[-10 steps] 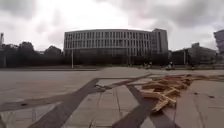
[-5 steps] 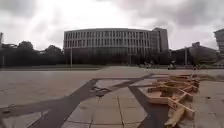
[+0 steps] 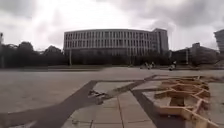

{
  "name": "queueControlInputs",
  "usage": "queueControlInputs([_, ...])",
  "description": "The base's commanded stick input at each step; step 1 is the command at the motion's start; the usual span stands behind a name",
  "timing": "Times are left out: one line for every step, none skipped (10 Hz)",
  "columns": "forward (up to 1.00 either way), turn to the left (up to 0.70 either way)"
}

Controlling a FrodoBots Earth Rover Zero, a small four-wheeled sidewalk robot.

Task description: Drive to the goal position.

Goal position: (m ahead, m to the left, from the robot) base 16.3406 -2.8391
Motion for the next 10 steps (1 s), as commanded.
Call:
queueControlInputs([0.70,0.00])
queueControlInputs([0.70,0.00])
queueControlInputs([0.70,0.00])
queueControlInputs([0.70,0.00])
queueControlInputs([0.70,0.00])
queueControlInputs([0.70,0.00])
queueControlInputs([0.70,0.00])
queueControlInputs([0.70,0.00])
queueControlInputs([0.70,0.00])
queueControlInputs([0.70,0.00])
